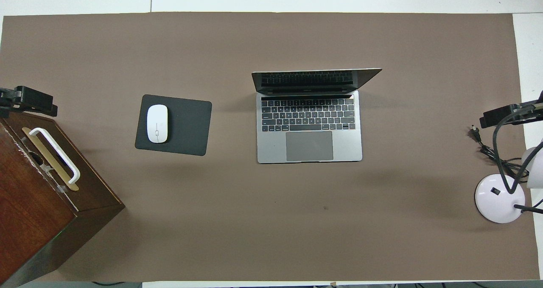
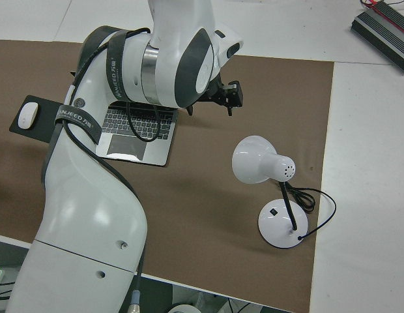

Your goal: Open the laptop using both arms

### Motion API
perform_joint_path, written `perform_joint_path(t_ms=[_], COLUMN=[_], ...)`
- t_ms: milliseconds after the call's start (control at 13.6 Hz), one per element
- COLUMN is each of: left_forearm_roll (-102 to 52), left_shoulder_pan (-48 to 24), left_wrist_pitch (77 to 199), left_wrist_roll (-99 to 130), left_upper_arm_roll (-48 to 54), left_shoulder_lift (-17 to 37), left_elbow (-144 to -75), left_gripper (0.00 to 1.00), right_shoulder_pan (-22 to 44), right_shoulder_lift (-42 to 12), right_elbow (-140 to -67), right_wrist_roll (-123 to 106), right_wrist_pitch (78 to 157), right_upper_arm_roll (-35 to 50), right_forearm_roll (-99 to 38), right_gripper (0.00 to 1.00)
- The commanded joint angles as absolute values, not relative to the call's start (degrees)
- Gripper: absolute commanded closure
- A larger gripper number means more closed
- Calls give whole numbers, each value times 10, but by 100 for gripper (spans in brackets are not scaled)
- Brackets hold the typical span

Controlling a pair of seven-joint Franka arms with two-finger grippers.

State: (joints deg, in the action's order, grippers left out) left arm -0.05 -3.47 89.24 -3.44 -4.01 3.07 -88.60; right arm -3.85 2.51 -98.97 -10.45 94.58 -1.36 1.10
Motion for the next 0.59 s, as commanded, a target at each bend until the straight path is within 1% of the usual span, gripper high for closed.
perform_joint_path(t_ms=[0,514], left_forearm_roll=[10,7], left_shoulder_pan=[-41,-40], left_wrist_pitch=[909,909], left_wrist_roll=[-40,-40], left_upper_arm_roll=[-42,-43], left_shoulder_lift=[14,12], left_elbow=[-909,-914], left_gripper=[0,0], right_shoulder_pan=[-38,-39], right_shoulder_lift=[23,24], right_elbow=[-981,-981], right_wrist_roll=[-94,-94], right_wrist_pitch=[931,935], right_upper_arm_roll=[-12,-11], right_forearm_roll=[27,23], right_gripper=[0,0])
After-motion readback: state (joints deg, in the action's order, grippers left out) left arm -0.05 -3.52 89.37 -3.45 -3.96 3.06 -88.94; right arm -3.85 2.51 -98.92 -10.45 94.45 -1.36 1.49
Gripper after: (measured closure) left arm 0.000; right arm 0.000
